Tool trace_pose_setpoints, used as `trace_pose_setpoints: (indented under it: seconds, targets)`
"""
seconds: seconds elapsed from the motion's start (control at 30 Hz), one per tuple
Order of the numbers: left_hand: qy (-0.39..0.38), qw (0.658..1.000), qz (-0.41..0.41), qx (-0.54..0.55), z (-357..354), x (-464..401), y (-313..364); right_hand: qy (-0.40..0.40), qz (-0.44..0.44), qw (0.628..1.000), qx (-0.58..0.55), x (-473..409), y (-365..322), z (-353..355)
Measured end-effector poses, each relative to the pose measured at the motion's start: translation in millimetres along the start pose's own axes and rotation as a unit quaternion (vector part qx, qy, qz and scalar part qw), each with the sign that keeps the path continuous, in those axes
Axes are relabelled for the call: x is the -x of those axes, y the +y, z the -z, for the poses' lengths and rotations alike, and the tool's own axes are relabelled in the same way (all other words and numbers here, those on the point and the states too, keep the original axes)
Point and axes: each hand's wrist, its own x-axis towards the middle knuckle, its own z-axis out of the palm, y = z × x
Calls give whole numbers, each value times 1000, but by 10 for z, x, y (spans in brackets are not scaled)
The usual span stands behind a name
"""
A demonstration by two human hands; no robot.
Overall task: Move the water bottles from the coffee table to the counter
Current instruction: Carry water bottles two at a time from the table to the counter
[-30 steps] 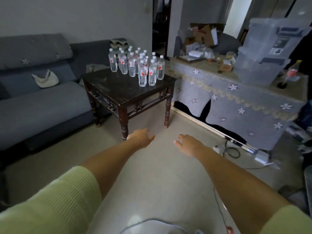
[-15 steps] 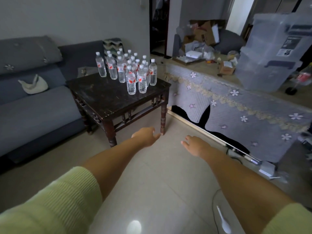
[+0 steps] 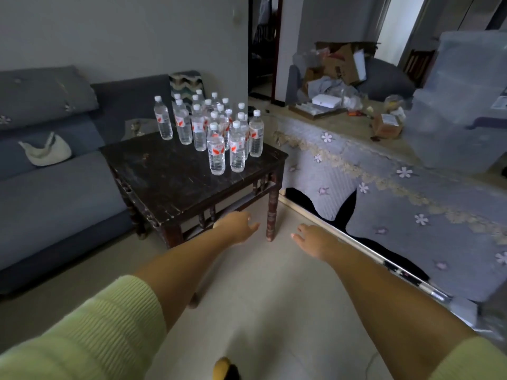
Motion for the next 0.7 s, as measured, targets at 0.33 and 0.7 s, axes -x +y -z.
trace_pose_setpoints:
  seconds: [0.33, 0.7]
  targets:
    - [14, 999, 36, 39, 824, -1693, -852, 14, 29, 999, -37, -1736, -740, 635]
    - [-2, 992, 93, 82, 812, -2637, -1334, -21, 48, 998, -17, -3012, -958, 852]
